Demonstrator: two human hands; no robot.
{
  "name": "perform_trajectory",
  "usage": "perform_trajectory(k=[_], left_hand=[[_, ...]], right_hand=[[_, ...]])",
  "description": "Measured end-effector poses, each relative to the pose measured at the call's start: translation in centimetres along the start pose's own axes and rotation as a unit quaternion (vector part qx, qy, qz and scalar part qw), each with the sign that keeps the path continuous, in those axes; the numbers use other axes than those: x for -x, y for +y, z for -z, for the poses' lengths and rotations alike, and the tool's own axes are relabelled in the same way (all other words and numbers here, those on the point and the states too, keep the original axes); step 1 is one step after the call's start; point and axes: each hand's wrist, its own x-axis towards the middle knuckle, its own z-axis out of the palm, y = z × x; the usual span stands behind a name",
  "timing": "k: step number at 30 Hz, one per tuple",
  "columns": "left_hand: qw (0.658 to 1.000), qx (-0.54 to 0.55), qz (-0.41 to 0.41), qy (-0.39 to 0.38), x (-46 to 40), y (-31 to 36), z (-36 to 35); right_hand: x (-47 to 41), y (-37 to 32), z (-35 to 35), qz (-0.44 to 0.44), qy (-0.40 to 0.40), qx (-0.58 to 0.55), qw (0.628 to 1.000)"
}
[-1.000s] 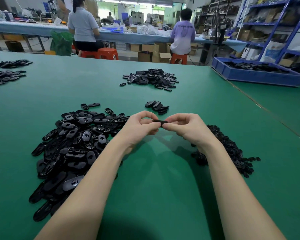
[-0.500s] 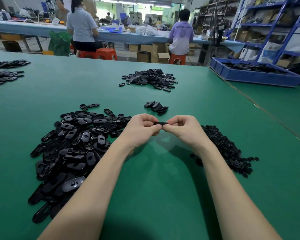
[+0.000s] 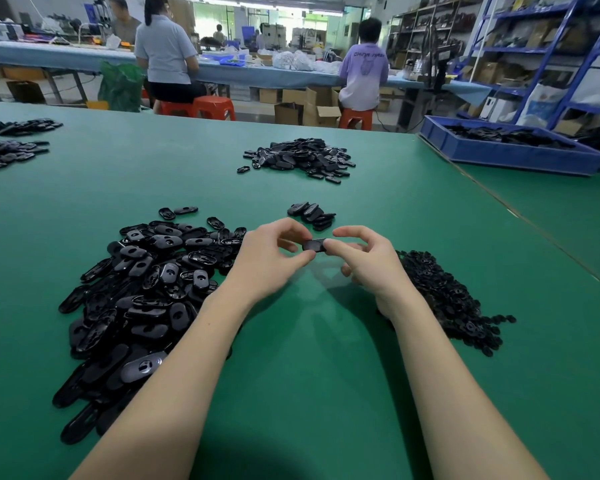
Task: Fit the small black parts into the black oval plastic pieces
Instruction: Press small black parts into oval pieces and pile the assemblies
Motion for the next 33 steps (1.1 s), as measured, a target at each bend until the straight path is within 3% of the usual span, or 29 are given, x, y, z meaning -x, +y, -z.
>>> perform_trajectory(k=[3,8,17,22,29,33], left_hand=[[0.996,-0.05,0.012,0.068,-1.0,-0.6,-0.2],[0.986,-0.089,0.054,0.134,-5.6,-0.7,-1.8],[0.97,-0.212,0.061,0.106,-10.8,-1.4,-5.5],[0.971,-0.188,0.073,0.124,-11.0,-1.7,-5.4],[0.973,-0.181,0.024,0.141,-9.1,-2.3,-3.2],[0.961,-0.218,0.094,0.144,-8.9,-3.6,0.6]], right_hand=[[-0.2,0.4,-0.2,0.027,0.036,0.065,0.997],[-0.4,0.9,-0.5,0.039,0.012,0.105,0.994],[-0.4,1.3,-0.2,0.031,-0.025,0.145,0.989],[-0.4,1.3,-0.2,0.031,-0.036,0.159,0.986],[-0.4,1.5,-0.2,0.024,-0.049,0.208,0.977],[-0.5,1.7,-0.5,0.023,-0.041,0.248,0.968]])
